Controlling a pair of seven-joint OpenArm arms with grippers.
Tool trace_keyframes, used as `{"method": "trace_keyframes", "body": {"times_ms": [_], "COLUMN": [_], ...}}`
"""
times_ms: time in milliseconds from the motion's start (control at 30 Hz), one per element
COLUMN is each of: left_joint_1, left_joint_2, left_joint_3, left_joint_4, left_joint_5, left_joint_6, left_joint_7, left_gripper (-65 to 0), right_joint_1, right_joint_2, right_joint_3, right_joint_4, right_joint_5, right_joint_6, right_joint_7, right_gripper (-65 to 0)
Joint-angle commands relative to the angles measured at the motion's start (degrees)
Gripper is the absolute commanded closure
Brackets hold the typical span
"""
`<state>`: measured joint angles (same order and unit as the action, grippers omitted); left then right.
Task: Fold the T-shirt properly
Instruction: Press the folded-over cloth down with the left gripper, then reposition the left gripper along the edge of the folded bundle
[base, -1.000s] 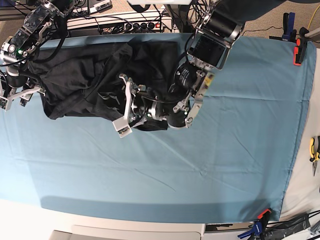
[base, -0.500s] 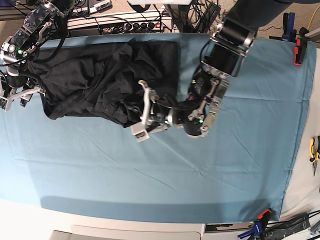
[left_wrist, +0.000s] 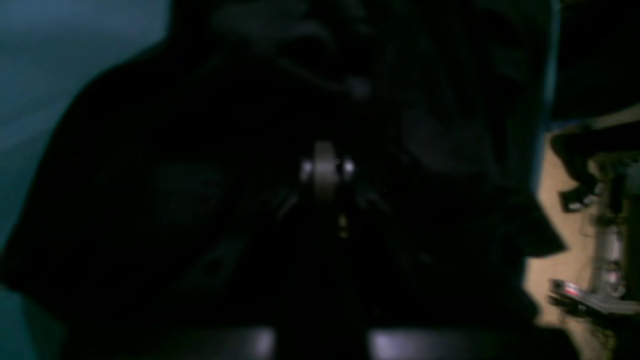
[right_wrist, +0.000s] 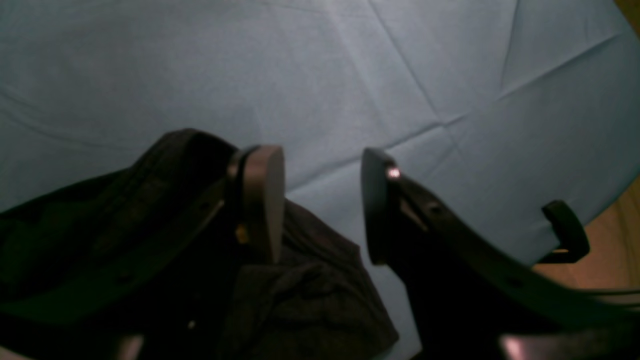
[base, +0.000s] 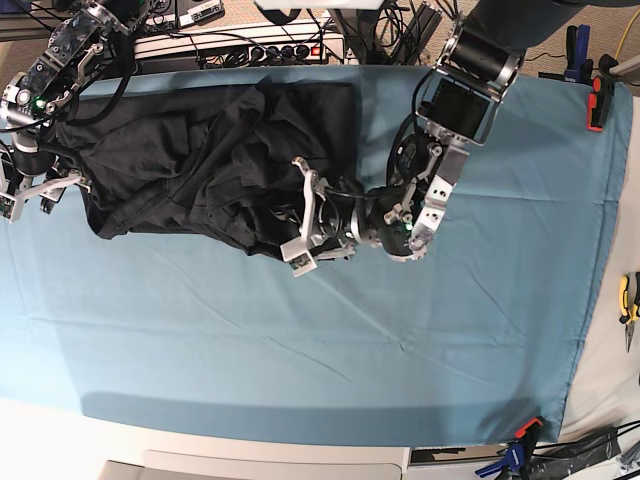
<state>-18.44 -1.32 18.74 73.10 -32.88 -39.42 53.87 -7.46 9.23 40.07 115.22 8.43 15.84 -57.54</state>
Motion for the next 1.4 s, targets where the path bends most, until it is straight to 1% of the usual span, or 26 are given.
{"method": "trace_keyframes", "body": {"times_ms": [0, 100, 200, 300, 367, 467, 533, 633, 733, 800, 867, 933, 1100, 1133, 1167, 1267, 1367], "left_joint_1": [-1.1, -1.1, -1.1, -1.0, -0.7, -0.2, -0.2, -0.5, -0.9, -1.3, -2.4, -4.5, -10.8, -11.5, -11.9, -11.5, -9.9], "left_joint_2": [0.5, 0.5, 1.4, 2.8, 4.2, 6.2, 7.2, 7.8, 7.8, 7.8, 7.8, 7.8, 7.8, 7.8, 7.8, 7.6, 5.9], "left_joint_3": [-0.1, -0.1, -0.1, -0.1, -0.1, -0.1, -0.1, -0.1, -0.1, -0.1, -0.1, -0.1, -1.2, -2.1, -3.0, -5.7, -6.7], "left_joint_4": [0.9, 0.9, 0.9, 0.9, 0.7, -1.0, -3.1, -5.4, -6.3, -6.4, -6.4, -6.3, -4.3, -4.2, -4.1, -4.1, -4.1], "left_joint_5": [-0.9, -0.7, 1.7, 2.6, 4.4, 7.0, 9.3, 12.7, 15.0, 15.5, 14.6, 11.2, -2.2, -4.0, -4.9, -4.9, -4.9], "left_joint_6": [0.0, 1.5, 1.5, 1.5, 1.5, 4.0, 4.0, 4.1, 4.3, 7.1, 9.7, 9.9, 10.1, 10.1, 10.1, 12.9, 12.9], "left_joint_7": [-1.4, -3.0, -4.9, -6.0, -7.4, -10.0, -12.4, -15.8, -17.0, -16.8, -15.1, -11.1, 4.2, 6.2, 7.5, 9.9, 11.8], "left_gripper": [0.0, 0.0, 0.0, 0.0, 0.0, 0.0, 0.0, 0.0, 0.0, 0.0, 0.0, 0.0, 0.0, 0.0, 0.0, 0.0, 0.0], "right_joint_1": [0.5, 0.5, 0.5, 0.5, 0.5, 0.5, 0.5, 0.5, 0.5, 0.5, 0.5, 0.5, 0.5, 0.5, 0.5, 0.5, 0.5], "right_joint_2": [0.9, 0.9, 0.9, 0.9, 0.9, 0.9, 0.9, 0.9, 0.9, 0.9, 0.9, 0.9, 0.9, 0.9, 0.9, 0.9, 0.9], "right_joint_3": [0.1, 0.1, 0.1, 0.1, 0.1, 0.1, 0.1, 0.1, 0.1, 0.1, 0.1, 0.1, 0.1, 0.1, 0.1, 0.1, 0.1], "right_joint_4": [0.9, 0.9, 0.9, 0.9, 0.9, 0.9, 0.9, 0.9, 0.9, 0.9, 0.9, 0.9, 0.9, 0.9, 0.9, 0.9, 0.9], "right_joint_5": [0.2, 0.9, 1.6, 1.6, 1.6, 1.6, 1.6, 1.6, 1.6, 1.6, 1.6, 1.6, 1.6, 1.6, 1.6, 1.4, 1.4], "right_joint_6": [-0.3, -0.3, -0.3, -0.3, -0.3, -0.3, -0.3, -0.3, -0.3, -0.3, -0.3, -0.3, -0.3, -0.3, -0.3, -0.3, -0.3], "right_joint_7": [1.9, 1.9, 1.9, 1.9, 1.9, 1.9, 1.9, 1.9, 1.9, 2.0, 2.1, 2.2, 2.2, 2.2, 2.2, 2.1, 2.2], "right_gripper": [-25.7, -25.7, -25.7, -25.7, -25.7, -25.7, -25.7, -25.7, -25.7, -25.7, -25.7, -25.7, -25.7, -25.7, -25.7, -25.7, -25.7]}}
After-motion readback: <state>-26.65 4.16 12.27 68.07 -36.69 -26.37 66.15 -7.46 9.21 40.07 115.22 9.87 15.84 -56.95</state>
